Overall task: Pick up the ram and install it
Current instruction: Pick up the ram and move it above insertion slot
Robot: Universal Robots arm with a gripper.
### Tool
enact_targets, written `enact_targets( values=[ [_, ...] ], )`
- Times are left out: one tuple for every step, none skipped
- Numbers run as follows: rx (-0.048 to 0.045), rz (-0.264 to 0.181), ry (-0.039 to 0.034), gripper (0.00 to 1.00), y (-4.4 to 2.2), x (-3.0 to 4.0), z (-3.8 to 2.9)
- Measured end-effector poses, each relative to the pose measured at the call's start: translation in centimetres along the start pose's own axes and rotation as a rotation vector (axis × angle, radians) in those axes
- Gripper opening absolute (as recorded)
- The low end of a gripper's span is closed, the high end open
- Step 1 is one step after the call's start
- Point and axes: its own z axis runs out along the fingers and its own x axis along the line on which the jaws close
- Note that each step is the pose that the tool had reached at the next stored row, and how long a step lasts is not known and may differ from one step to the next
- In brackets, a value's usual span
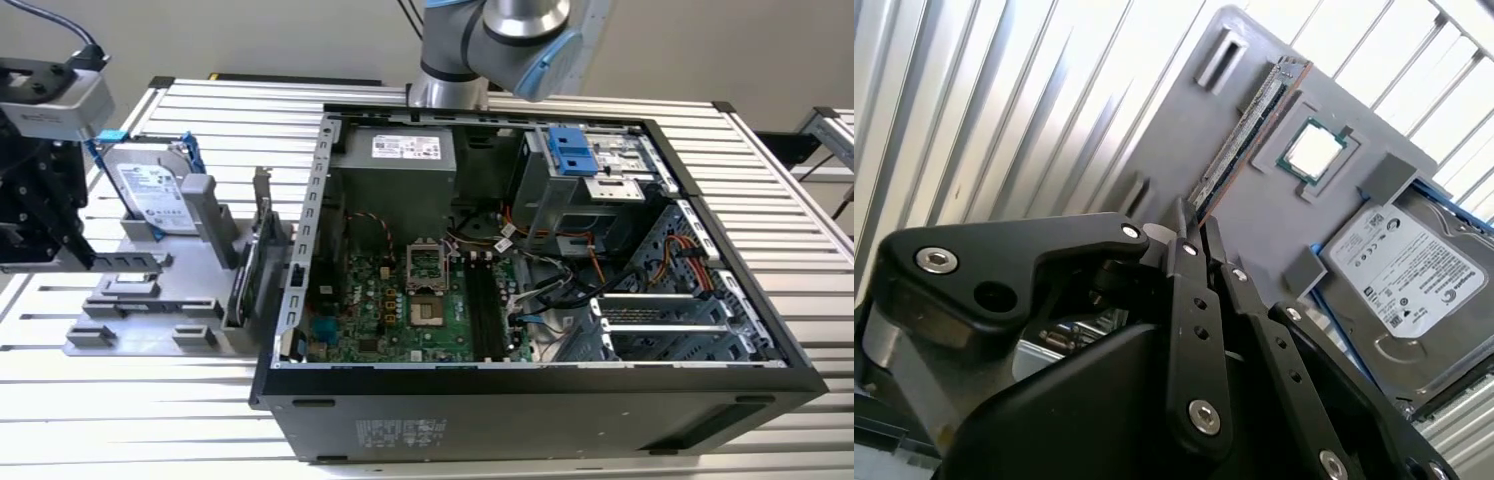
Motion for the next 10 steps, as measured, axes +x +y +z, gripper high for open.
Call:
enact_targets(
  values=[
    [0.0,0.0,0.0,0.0,0.0,0.0,-0.14],
    [0.0,0.0,-0.0001,0.0,0.0,0.0,-0.28],
    [-0.0001,0.0,-0.0001,0.0,-0.01,0.0,-0.41],
    [0.0,0.0,-0.0002,0.0,-0.01,0.0,-0.55],
    [-0.0001,0.0,-0.0002,0.0,-0.01,0.0,-0.69],
    [0.0,0.0,-0.0003,0.0,-0.01,0.0,-0.83],
    [-0.0001,0.0,-0.0003,0.0,-0.01,0.01,-0.96],
    [-0.0001,0.0,-0.0004,0.0,-0.02,0.01,-1.11],
    [-0.0001,0.0,-0.0004,0.0,-0.02,0.01,-1.24],
    [0.0,0.0,-0.0005,0.0,-0.02,0.01,-1.38]
  ],
)
